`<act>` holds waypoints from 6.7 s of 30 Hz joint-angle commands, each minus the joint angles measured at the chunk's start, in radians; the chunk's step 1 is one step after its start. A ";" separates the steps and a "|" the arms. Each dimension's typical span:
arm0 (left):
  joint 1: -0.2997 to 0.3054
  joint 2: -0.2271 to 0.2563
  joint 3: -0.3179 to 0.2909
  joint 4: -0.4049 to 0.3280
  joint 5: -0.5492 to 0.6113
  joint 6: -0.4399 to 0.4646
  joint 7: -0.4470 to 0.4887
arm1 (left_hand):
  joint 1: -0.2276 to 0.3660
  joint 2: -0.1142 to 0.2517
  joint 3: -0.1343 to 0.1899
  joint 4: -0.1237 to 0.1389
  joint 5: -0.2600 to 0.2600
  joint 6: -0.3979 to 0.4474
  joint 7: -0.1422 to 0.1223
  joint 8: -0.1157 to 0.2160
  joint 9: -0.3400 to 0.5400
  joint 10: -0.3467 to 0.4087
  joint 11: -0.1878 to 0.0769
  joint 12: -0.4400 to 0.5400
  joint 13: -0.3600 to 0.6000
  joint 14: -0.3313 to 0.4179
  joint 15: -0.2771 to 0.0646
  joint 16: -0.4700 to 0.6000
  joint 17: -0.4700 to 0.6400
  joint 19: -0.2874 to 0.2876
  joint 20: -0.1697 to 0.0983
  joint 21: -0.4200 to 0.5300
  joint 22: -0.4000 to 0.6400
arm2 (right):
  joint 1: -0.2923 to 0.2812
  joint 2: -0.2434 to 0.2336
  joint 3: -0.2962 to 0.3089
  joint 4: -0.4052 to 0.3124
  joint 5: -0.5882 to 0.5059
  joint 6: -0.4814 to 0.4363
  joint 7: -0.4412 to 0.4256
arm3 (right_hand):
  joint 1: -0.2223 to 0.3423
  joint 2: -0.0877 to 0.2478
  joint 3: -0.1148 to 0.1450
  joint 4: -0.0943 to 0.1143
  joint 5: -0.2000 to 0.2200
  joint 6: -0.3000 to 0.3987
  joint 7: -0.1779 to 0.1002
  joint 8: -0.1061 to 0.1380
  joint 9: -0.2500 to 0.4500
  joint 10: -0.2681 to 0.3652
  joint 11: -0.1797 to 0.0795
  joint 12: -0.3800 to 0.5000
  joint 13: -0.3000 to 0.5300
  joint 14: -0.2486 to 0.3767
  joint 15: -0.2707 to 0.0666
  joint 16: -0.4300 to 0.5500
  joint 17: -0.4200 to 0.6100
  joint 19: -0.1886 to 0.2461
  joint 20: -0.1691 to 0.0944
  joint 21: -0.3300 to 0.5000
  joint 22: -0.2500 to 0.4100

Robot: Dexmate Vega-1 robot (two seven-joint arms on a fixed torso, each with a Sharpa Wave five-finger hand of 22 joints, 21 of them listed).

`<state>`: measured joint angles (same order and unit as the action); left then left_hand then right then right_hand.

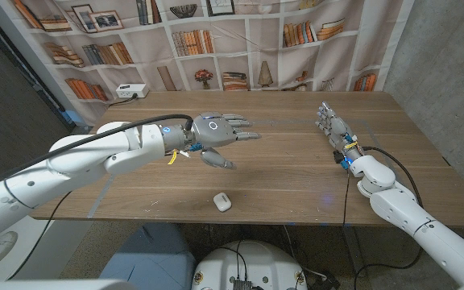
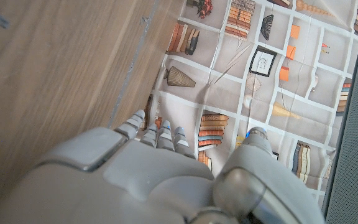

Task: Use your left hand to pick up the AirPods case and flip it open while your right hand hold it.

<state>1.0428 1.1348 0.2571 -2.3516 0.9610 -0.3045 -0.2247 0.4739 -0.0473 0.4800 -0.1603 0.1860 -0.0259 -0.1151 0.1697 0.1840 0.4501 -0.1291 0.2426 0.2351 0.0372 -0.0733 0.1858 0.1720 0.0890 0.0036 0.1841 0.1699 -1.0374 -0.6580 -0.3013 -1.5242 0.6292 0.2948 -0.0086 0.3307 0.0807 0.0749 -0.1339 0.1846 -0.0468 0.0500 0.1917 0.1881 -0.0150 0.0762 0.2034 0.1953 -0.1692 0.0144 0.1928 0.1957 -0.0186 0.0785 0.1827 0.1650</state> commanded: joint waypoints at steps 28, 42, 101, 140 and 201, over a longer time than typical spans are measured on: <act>-0.045 -0.025 0.049 0.010 -0.029 -0.029 -0.085 | 0.106 0.020 0.046 -0.002 -0.009 0.134 0.008 0.044 0.006 0.058 -0.011 0.010 0.025 0.024 -0.012 0.009 0.002 0.002 -0.001 0.005 0.001 | 0.043 0.022 -0.015 0.056 0.007 -0.002 0.016 | 0.019 0.004 0.010 -0.008 -0.003 -0.005 -0.004 0.005 0.002 0.001 -0.004 0.001 0.004 -0.034 -0.007 0.004 -0.001 -0.004 0.004 0.005 0.006; -0.107 -0.021 0.084 0.010 -0.003 -0.092 -0.136 | 0.121 0.026 0.053 -0.005 -0.009 0.078 0.007 0.020 0.004 0.045 -0.004 0.001 0.029 0.021 -0.013 0.006 0.002 0.004 -0.005 0.006 0.001 | 0.044 0.023 -0.012 0.062 0.010 0.002 0.017 | 0.024 0.004 0.013 -0.009 -0.004 -0.005 -0.004 0.005 0.002 0.002 -0.004 0.001 0.004 -0.034 -0.005 0.004 -0.001 -0.005 0.004 0.006 0.006; -0.142 -0.012 0.071 -0.057 -0.043 -0.272 -0.273 | 0.125 0.015 0.048 -0.002 -0.007 0.086 0.013 0.026 0.002 0.061 -0.003 0.001 0.038 0.022 -0.018 0.007 0.002 0.012 -0.014 0.007 0.001 | 0.053 0.043 -0.036 0.085 -0.001 0.003 0.016 | 0.035 0.003 0.019 -0.010 -0.006 -0.005 -0.004 0.005 0.002 0.001 -0.005 0.001 0.004 -0.038 -0.007 0.005 0.000 -0.009 0.003 0.005 0.006; -0.121 0.030 0.004 -0.069 -0.088 -0.292 -0.382 | 0.139 0.032 0.055 -0.001 -0.006 0.086 0.008 0.027 0.002 0.063 -0.006 -0.002 0.044 0.019 -0.021 0.006 0.002 0.012 -0.018 0.006 0.002 | 0.034 0.032 -0.018 0.085 0.003 0.019 0.013 | 0.038 0.002 0.022 -0.009 -0.007 -0.019 -0.007 0.000 0.002 0.003 -0.009 0.002 0.004 -0.037 -0.009 0.006 0.000 -0.008 0.004 0.006 0.006; -0.052 0.089 -0.090 -0.020 0.065 -0.460 -0.184 | 0.192 0.024 0.056 -0.008 0.004 0.067 -0.029 0.025 0.002 0.001 -0.015 -0.028 0.038 -0.041 -0.041 -0.001 0.003 -0.011 -0.051 0.002 0.001 | 0.064 0.062 -0.037 0.154 -0.014 0.048 0.019 | 0.044 0.001 0.027 -0.008 -0.007 -0.008 -0.009 0.006 0.002 0.028 -0.018 0.009 0.005 -0.036 -0.011 0.008 0.000 -0.008 0.005 0.006 0.006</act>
<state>0.9649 1.2192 0.1849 -2.3836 0.9849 -0.7532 -0.4666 0.6515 -0.0239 0.5407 -0.1655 0.1818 0.0411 -0.1343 0.1926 0.1864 0.4462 -0.1358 0.2106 0.2740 -0.0040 -0.1108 0.1812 0.1727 0.0749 -0.0395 0.1841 0.1675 -0.9674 -0.5979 -0.3419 -1.3703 0.6099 0.3415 0.0162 0.3649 0.0807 0.0953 -0.1378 0.1807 -0.0538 0.0428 0.1917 0.1881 0.0082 0.0531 0.2112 0.1978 -0.1745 0.0091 0.1928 0.1957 -0.0186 0.0785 0.1827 0.1650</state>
